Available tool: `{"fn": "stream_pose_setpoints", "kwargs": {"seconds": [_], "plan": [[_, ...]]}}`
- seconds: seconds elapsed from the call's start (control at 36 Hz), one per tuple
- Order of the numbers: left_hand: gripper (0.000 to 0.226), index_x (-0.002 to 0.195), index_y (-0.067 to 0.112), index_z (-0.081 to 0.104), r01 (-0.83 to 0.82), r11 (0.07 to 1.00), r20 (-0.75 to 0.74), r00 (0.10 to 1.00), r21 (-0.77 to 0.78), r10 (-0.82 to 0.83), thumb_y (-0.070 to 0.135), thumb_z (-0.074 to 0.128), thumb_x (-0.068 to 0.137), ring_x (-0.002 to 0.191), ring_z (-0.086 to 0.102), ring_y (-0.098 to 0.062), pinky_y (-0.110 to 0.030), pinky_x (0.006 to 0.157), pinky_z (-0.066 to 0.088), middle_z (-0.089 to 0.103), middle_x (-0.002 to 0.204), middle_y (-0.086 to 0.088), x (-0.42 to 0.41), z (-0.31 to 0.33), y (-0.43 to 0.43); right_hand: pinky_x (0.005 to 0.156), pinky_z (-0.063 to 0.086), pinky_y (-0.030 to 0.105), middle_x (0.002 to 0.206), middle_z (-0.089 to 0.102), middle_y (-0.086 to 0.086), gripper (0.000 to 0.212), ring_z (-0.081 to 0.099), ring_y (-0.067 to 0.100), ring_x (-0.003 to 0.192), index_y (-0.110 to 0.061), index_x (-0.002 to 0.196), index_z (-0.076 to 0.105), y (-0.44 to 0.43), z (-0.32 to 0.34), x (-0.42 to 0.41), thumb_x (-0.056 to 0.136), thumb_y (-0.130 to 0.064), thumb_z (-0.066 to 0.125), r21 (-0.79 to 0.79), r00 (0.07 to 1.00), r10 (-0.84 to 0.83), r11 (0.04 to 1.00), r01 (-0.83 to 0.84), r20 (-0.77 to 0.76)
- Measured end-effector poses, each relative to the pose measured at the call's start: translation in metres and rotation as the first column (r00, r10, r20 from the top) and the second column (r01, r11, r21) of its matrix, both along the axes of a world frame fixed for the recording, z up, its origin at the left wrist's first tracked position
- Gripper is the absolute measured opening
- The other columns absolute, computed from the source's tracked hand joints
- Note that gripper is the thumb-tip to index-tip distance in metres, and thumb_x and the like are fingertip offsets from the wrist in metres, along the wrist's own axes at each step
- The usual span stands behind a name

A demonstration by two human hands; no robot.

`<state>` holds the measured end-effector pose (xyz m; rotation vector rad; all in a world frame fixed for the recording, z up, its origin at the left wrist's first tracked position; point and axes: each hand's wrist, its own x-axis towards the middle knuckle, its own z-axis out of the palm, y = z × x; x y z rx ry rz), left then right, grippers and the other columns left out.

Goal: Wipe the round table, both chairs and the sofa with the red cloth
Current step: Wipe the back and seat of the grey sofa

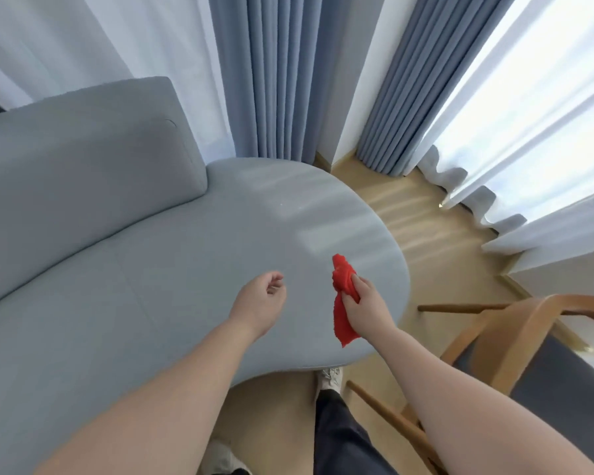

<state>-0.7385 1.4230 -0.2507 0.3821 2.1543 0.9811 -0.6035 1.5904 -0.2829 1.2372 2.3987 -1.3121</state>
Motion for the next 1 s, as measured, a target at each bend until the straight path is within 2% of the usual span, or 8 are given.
{"fn": "stream_pose_setpoints", "kwargs": {"seconds": [0.19,0.39,0.56,0.61,0.69,0.75,0.86,1.0], "plan": [[0.031,0.122,0.013,0.059,0.101,0.972,-0.060,0.991,-0.213,-0.117,0.019,0.053,0.092,0.111,0.057,-0.015,-0.024,0.094,0.040,0.063,0.119,0.000,0.014,-0.071,0.050,0.089,0.040,0.029,0.129,0.040,0.004,0.032,0.051,0.026,0.113,-0.021,0.126,0.055,0.111,-0.067,0.021,0.095,-0.019,0.048,0.128,0.994,-0.051,0.991,0.038,0.101],[0.038,0.132,0.015,0.050,0.287,0.893,-0.195,0.909,-0.347,-0.368,0.022,0.047,0.095,0.127,0.043,-0.017,-0.030,0.102,0.033,0.049,0.138,0.001,0.015,-0.139,0.084,0.087,0.045,0.037,0.131,0.050,0.008,0.039,0.050,0.033,0.116,-0.018,0.135,0.050,0.200,-0.148,0.029,0.096,-0.021,0.048,0.251,0.968,0.018,0.964,-0.083,0.250],[0.044,0.134,0.009,0.050,0.430,0.801,-0.203,0.815,-0.415,-0.543,0.025,0.041,0.094,0.132,0.038,-0.023,-0.032,0.109,0.025,0.046,0.141,-0.005,0.008,-0.200,0.094,0.087,0.042,0.037,0.132,0.054,0.002,0.034,0.047,0.033,0.117,-0.018,0.124,0.057,0.245,-0.206,0.014,0.091,-0.021,0.052,0.431,0.995,0.016,0.900,-0.058,0.101],[0.054,0.135,0.009,0.049,0.442,0.791,-0.201,0.806,-0.422,-0.557,0.031,0.035,0.087,0.133,0.036,-0.025,-0.034,0.111,0.024,0.045,0.143,-0.006,0.004,-0.219,0.095,0.097,0.040,0.036,0.141,0.049,0.001,0.039,0.044,0.030,0.125,-0.020,0.130,0.055,0.253,-0.222,0.007,0.091,-0.030,0.053,0.415,0.997,-0.032,0.910,-0.002,0.074],[0.055,0.140,0.012,0.043,0.466,0.770,-0.193,0.787,-0.436,-0.586,0.033,0.035,0.089,0.139,0.028,-0.023,-0.036,0.115,0.020,0.036,0.149,-0.004,0.003,-0.241,0.094,0.111,0.030,0.040,0.153,0.033,0.002,0.052,0.029,0.029,0.137,-0.025,0.142,0.044,0.255,-0.249,0.006,0.093,-0.040,0.051,0.324,0.977,-0.001,0.944,-0.070,0.214],[0.059,0.141,0.011,0.042,0.478,0.768,-0.204,0.776,-0.427,-0.597,0.035,0.031,0.087,0.140,0.026,-0.023,-0.035,0.116,0.016,0.034,0.151,-0.004,0.005,-0.250,0.094,0.114,0.025,0.043,0.156,0.027,0.004,0.057,0.025,0.032,0.139,-0.025,0.144,0.041,0.248,-0.265,0.010,0.091,-0.044,0.048,0.320,0.981,-0.025,0.947,-0.038,0.193],[0.064,0.145,0.013,0.035,0.498,0.753,-0.210,0.756,-0.430,-0.620,0.036,0.026,0.086,0.143,0.018,-0.019,-0.028,0.115,0.003,0.024,0.155,-0.002,0.009,-0.258,0.090,0.116,0.020,0.040,0.152,0.036,0.010,0.055,0.026,0.036,0.142,-0.018,0.139,0.052,0.221,-0.280,0.017,0.088,-0.037,0.045,0.396,0.987,-0.158,0.909,0.131,0.035],[0.070,0.148,0.014,0.027,0.532,0.723,-0.202,0.726,-0.441,-0.657,0.041,0.015,0.084,0.145,0.010,-0.015,-0.022,0.112,-0.007,0.016,0.157,-0.001,0.007,-0.267,0.079,0.113,0.026,0.046,0.146,0.045,0.013,0.049,0.031,0.040,0.140,-0.014,0.133,0.058,0.187,-0.284,0.030,0.087,-0.030,0.046,0.453,0.997,-0.081,0.888,0.081,-0.018]]}}
